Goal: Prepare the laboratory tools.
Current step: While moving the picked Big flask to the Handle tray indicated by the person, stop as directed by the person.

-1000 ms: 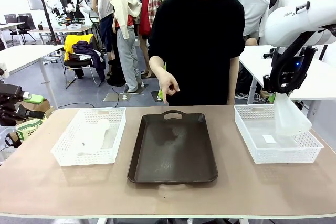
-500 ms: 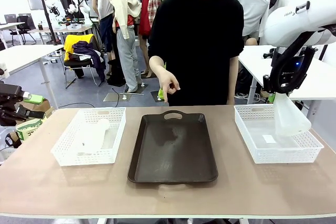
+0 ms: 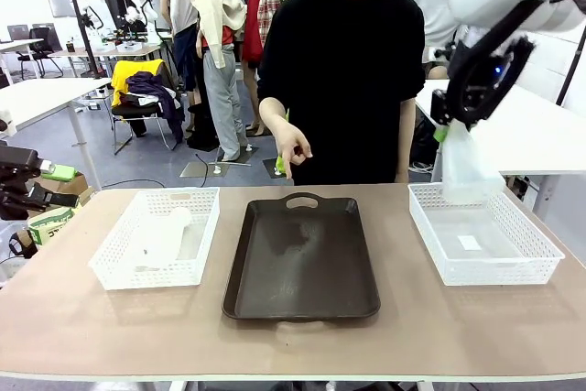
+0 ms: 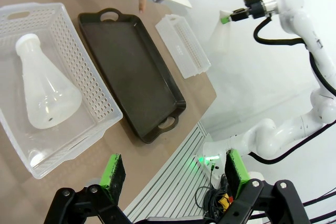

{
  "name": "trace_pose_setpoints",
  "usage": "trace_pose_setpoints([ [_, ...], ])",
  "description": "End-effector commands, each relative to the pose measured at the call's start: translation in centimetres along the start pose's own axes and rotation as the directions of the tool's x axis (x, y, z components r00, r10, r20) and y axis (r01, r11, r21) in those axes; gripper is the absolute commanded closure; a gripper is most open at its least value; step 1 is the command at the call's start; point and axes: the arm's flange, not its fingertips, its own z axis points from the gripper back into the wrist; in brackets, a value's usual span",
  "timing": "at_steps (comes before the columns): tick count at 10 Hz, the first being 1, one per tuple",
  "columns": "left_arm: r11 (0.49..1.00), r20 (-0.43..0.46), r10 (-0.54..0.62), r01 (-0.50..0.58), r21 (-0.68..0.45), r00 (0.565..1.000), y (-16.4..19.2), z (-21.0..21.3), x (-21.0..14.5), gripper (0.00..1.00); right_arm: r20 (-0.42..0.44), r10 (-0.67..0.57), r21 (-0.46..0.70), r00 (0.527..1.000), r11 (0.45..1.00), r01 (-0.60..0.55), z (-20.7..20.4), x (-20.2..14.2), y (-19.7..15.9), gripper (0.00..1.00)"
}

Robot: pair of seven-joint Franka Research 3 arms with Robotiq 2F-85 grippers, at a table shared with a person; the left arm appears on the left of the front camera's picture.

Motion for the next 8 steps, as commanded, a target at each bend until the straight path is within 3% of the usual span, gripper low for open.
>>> trace_pose_setpoints([
  [1, 1.0, 0.019, -0.017, 0.018, -0.017, 1.0, 0.0, 0.0, 0.1, 0.0, 0.017, 0.1, 0.062, 0.995, 0.993, -0.101, 1.3, 1.1, 4.1, 1.0],
  [5, 1.0, 0.019, -0.017, 0.018, -0.017, 1.0, 0.0, 0.0, 0.1, 0.0, -0.035, 0.383, 0.115, 0.923, 0.919, -0.377, -0.5, 2.1, 17.6, 1.0],
  [8, 1.0, 0.019, -0.017, 0.018, -0.017, 1.0, 0.0, 0.0, 0.1, 0.0, -0.1, 0.509, 0.14, 0.855, 0.858, -0.494, -5.1, 0.9, 23.6, 1.0],
])
